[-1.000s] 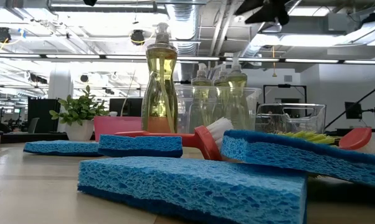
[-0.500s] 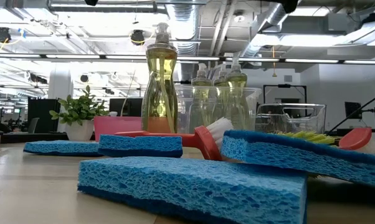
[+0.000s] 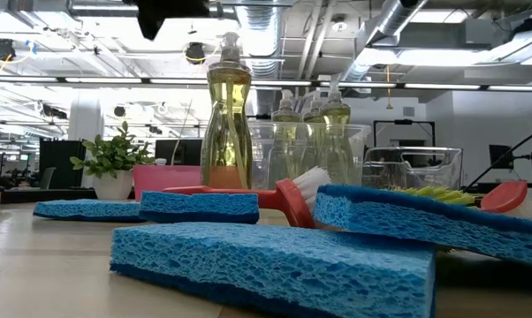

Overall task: Pick & Place Kitchen Sink Supplies
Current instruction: Put the green dishwashing liquid into the white bin

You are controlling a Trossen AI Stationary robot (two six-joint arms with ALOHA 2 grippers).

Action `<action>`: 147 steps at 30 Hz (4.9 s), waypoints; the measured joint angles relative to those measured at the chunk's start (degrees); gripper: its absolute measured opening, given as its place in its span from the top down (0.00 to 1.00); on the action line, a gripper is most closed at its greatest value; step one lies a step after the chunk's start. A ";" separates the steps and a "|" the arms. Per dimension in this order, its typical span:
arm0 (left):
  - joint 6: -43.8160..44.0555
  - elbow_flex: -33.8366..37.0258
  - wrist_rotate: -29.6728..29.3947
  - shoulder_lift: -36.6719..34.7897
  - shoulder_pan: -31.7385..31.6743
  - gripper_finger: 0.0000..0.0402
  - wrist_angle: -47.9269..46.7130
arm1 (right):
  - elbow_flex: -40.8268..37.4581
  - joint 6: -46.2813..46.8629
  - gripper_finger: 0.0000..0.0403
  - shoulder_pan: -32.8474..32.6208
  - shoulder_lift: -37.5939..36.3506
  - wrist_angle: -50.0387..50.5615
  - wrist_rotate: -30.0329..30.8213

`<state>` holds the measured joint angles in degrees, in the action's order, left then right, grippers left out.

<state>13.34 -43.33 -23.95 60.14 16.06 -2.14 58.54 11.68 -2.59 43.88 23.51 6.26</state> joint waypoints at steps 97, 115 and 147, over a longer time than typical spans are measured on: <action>-0.61 0.05 0.25 15.74 -9.55 0.37 13.90 | -0.04 -0.04 0.39 -1.58 -0.02 1.06 -0.04; -0.96 0.04 0.14 19.61 -9.53 0.37 22.50 | -0.04 -0.02 0.39 -1.56 -0.02 3.74 -0.23; -1.04 0.22 1.85 14.36 -9.51 0.70 25.04 | -0.04 0.41 0.39 -1.55 0.48 4.81 -0.11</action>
<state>12.30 -43.11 -22.10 74.50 6.55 22.89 58.50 12.10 -4.14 44.36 28.32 6.15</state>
